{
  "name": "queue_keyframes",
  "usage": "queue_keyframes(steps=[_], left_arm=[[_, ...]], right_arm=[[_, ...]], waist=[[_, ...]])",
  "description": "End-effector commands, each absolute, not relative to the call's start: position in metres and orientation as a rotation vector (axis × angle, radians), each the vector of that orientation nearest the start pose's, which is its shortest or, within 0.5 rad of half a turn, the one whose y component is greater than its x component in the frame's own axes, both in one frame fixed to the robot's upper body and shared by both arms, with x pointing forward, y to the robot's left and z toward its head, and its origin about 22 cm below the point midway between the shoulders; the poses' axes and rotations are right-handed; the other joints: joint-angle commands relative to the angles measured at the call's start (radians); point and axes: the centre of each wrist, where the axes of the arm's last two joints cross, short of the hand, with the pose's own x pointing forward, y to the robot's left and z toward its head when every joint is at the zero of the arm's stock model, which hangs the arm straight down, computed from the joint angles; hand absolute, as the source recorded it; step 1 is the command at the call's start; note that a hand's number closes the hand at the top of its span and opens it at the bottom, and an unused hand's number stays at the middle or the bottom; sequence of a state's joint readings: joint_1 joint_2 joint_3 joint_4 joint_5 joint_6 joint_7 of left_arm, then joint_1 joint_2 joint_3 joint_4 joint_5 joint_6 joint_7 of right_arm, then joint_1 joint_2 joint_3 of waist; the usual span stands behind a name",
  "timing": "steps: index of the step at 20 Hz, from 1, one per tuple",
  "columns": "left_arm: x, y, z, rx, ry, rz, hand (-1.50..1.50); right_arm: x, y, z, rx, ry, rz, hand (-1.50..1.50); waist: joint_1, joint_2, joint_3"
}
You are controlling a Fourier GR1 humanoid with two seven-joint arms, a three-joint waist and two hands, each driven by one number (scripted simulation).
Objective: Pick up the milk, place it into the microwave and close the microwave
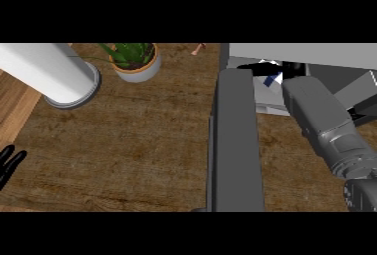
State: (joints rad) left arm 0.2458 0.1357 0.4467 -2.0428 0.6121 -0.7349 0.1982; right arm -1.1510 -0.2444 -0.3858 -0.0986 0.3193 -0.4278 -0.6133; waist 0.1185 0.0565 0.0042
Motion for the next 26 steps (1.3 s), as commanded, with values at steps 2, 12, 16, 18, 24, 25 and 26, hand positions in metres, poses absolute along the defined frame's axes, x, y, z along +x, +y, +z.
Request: queue_keyframes(steps=[2, 12, 16, 18, 24, 25, 26], left_arm=[[0.149, 0.343, 0.079, -0.433, -1.814, -0.244, -1.50], [0.152, 0.310, 0.045, -0.624, -1.673, -0.387, -1.50], [0.157, 0.294, 0.048, -0.618, -1.652, -0.442, -1.50], [0.169, 0.292, 0.047, -0.627, -1.654, -0.502, -1.50], [0.185, 0.284, 0.026, -0.580, -1.637, -0.511, -1.50], [0.195, 0.270, 0.020, -0.603, -1.641, -0.517, -1.50], [0.195, 0.275, 0.020, -0.584, -1.625, -0.524, -1.50]], right_arm=[[0.446, -0.250, 0.053, -0.500, -1.847, 0.205, -1.50], [0.418, -0.257, 0.000, -0.034, -1.865, 0.098, -1.50], [0.406, -0.240, -0.024, 0.105, -1.821, 0.046, -1.50], [0.391, -0.232, -0.046, 0.154, -1.814, 0.029, -1.50], [0.340, -0.222, -0.104, 0.231, -1.780, 0.022, -1.50], [0.343, -0.215, -0.101, 0.220, -1.759, 0.005, -1.50], [0.325, -0.208, -0.119, 0.212, -1.739, 0.036, -1.50]], waist=[[-0.034, -0.017, -0.001], [-0.077, -0.038, -0.002], [-0.100, -0.051, -0.003], [-0.102, -0.050, -0.003], [-0.138, -0.065, -0.006], [-0.145, -0.067, -0.006], [-0.150, -0.069, -0.006]])
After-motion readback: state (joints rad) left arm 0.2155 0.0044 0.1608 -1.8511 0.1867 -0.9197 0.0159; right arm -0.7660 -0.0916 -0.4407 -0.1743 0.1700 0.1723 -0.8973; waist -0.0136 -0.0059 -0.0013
